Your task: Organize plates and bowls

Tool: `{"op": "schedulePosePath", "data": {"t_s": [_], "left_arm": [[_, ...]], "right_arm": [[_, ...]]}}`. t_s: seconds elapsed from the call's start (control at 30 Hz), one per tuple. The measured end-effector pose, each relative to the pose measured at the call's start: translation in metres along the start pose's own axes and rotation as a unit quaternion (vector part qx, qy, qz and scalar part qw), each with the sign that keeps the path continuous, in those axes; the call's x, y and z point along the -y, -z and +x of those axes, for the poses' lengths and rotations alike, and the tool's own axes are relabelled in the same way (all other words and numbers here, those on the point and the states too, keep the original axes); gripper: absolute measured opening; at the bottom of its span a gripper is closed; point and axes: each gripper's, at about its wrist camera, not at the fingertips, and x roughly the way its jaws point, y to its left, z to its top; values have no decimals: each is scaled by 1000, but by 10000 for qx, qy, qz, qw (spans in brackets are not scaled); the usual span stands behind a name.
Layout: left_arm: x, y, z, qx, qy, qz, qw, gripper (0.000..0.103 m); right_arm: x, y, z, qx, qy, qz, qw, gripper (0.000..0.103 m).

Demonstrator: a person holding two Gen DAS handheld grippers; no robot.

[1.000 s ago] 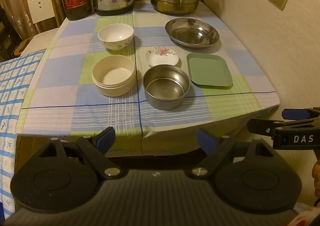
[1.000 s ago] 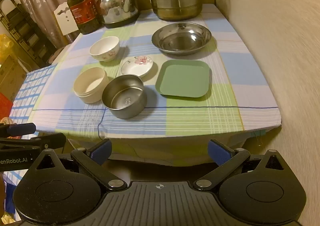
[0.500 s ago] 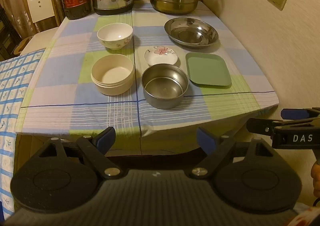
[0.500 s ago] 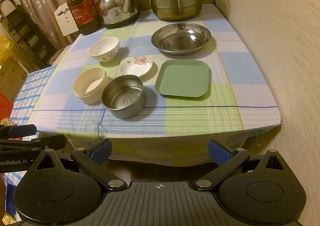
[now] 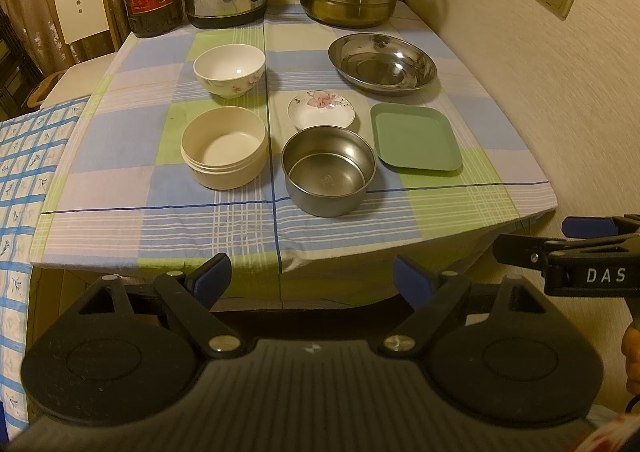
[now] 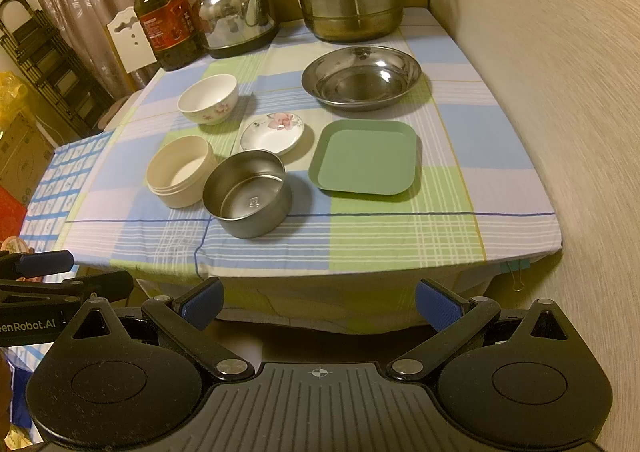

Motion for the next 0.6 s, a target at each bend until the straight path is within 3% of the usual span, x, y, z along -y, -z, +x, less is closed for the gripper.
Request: {"op": "schedulePosePath", "data": {"t_s": [0.6], "left_arm": [[0, -1, 1, -7, 8, -3, 10000, 87]], "right_arm": [[-1, 0, 0, 0, -1, -4, 10000, 102]]}}
